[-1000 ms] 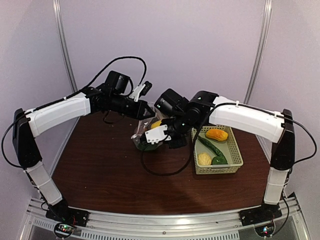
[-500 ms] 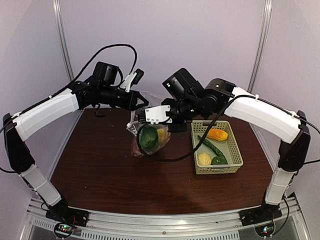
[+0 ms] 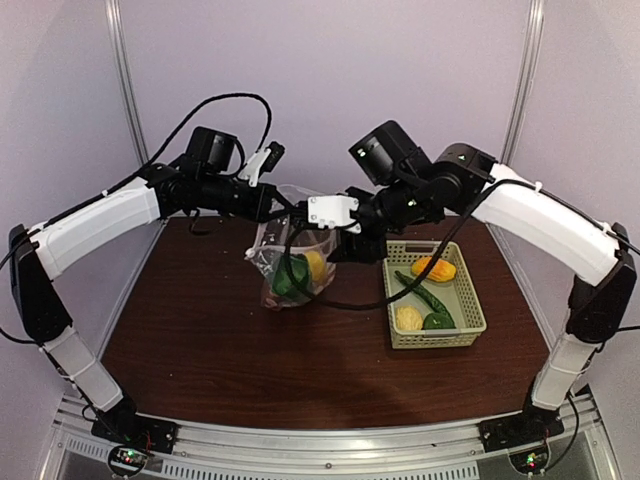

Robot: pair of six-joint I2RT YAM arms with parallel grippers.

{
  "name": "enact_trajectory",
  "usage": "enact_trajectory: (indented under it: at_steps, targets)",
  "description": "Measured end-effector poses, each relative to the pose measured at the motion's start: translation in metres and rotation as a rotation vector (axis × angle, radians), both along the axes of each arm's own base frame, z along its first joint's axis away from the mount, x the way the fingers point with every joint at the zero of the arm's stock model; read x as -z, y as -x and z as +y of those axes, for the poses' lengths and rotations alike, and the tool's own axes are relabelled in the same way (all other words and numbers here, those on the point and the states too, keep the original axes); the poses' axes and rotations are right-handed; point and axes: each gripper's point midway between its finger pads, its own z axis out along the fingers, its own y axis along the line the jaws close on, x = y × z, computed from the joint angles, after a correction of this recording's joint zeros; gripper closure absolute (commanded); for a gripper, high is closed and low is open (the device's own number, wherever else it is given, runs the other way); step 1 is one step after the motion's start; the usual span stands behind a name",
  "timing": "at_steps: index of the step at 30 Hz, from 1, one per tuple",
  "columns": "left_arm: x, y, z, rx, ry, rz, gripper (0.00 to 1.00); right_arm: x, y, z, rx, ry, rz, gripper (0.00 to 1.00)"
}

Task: Place the food in the zip-top bag and seal the zipper
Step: Adjust the zipper food storage bag at the center of the board, then pick up the fake fruit from the bin.

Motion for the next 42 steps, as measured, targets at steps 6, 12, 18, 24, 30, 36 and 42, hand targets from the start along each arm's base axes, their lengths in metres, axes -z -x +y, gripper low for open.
enact_trajectory:
  at_steps: [6,12,18,24,30,36,42]
  targets:
    - [0.009,0.004,-0.012,0.056,0.029,0.043,1.00,-0.060,-0.044,-0.083,0.188,-0.251,0.055,0.43]
    - [0.009,0.007,-0.014,0.075,0.044,0.057,1.00,0.004,-0.086,-0.156,0.429,-0.275,0.227,0.46]
    - [0.008,0.008,-0.015,0.078,0.047,0.061,1.00,0.132,-0.076,-0.172,0.494,-0.097,0.553,0.40]
    - [0.009,0.008,-0.015,0.078,0.047,0.061,1.00,0.175,-0.047,-0.179,0.501,-0.022,0.699,0.32]
    - [0.009,0.008,-0.015,0.078,0.046,0.062,1.00,0.193,-0.043,-0.177,0.503,-0.004,0.750,0.29]
    - [0.009,0.008,-0.015,0.078,0.046,0.063,1.00,0.219,-0.036,-0.180,0.514,0.042,0.815,0.24]
    - [0.010,0.008,-0.015,0.078,0.046,0.063,1.00,0.230,-0.029,-0.178,0.500,0.049,0.866,0.27]
